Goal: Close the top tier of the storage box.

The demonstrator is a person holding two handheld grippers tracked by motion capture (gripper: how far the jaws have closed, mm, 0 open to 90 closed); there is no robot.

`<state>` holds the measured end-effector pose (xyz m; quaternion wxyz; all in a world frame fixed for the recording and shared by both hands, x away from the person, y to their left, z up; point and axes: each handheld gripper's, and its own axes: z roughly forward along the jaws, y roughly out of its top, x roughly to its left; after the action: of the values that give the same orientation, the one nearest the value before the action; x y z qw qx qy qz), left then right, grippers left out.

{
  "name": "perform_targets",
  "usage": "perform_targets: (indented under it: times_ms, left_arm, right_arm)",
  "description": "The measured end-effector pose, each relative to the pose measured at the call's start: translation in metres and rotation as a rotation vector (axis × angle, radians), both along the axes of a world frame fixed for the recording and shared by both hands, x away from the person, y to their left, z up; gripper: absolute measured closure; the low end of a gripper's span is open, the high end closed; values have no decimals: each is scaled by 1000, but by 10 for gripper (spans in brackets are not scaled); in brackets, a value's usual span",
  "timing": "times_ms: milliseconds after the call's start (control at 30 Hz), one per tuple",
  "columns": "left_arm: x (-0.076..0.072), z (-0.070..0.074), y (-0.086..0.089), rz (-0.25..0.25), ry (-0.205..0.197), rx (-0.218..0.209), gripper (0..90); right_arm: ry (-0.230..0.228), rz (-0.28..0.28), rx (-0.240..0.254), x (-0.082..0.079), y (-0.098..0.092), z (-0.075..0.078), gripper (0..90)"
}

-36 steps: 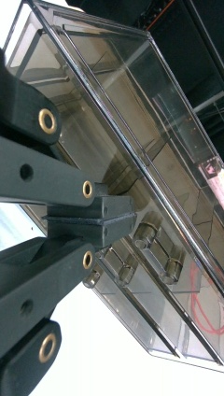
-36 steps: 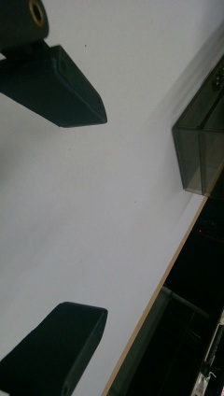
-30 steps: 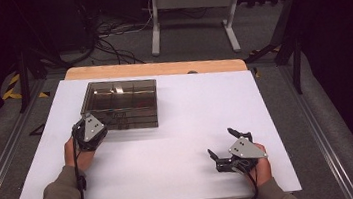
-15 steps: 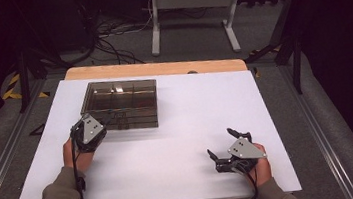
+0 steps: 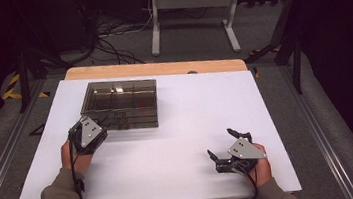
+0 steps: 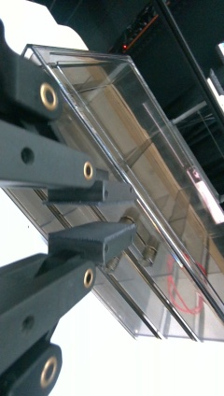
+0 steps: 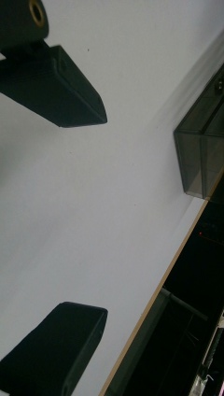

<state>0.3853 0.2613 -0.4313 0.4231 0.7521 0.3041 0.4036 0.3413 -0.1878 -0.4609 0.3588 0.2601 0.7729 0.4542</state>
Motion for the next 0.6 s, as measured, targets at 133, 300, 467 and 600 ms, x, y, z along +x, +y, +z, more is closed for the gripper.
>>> perform_targets:
  times_ms: [133, 300, 467, 600]
  left_arm:
    - [-3, 2, -2, -19, -12, 7, 668]
    - [-3, 3, -3, -28, -22, 23, 507]
    - [-3, 3, -3, -24, -22, 25, 402]
    - [-4, 2, -4, 11, -34, 12, 297]
  right_arm:
    - [1, 3, -4, 0, 0, 0, 76]
    - [1, 5, -4, 0, 1, 0, 76]
    - [1, 7, -4, 0, 1, 0, 76]
    - [2, 7, -5, 0, 1, 0, 76]
